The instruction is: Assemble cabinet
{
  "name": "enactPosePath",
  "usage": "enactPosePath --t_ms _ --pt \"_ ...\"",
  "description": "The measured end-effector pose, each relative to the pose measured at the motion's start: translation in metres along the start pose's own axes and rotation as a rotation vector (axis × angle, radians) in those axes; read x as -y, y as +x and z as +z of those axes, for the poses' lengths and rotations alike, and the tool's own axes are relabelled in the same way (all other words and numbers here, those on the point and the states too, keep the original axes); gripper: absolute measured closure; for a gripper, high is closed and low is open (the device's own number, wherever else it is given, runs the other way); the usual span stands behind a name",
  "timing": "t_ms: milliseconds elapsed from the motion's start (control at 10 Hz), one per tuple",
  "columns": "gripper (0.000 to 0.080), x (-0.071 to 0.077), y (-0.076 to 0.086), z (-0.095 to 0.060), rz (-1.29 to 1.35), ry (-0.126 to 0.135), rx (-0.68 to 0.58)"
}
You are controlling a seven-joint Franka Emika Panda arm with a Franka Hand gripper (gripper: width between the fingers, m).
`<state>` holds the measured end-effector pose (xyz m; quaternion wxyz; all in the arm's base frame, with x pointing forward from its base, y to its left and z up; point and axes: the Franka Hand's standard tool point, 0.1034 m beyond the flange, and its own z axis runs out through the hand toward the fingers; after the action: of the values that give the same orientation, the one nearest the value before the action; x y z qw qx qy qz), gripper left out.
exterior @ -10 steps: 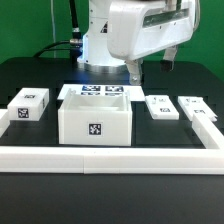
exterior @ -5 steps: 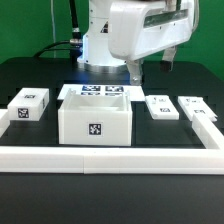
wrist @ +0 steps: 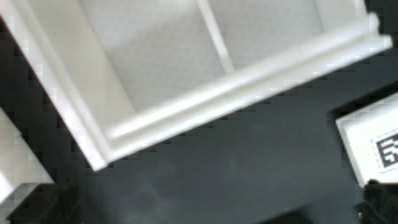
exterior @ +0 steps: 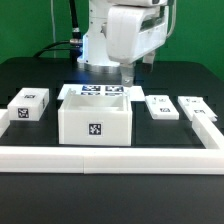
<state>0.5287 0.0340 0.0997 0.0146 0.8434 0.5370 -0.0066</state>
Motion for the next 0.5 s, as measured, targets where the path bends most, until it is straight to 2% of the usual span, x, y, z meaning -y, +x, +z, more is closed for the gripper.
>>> enactPosePath --t_ms 100,200,300,400,500 --pt "0.0000 0.000 0.001 0.000 -0.002 0.000 0.000" --pt "0.0000 -0.002 -0.001 0.001 -0.046 -0.014 -0.005" --pt "0.0000 -0.002 -0.007 0.008 -0.214 -0.072 -0.030" --pt "0.0000 0.007 -0.015 0.016 -0.253 -0.073 -0.031" --pt "0.0000 0.009 -0.016 0.018 -0.342 -0.089 -0.029"
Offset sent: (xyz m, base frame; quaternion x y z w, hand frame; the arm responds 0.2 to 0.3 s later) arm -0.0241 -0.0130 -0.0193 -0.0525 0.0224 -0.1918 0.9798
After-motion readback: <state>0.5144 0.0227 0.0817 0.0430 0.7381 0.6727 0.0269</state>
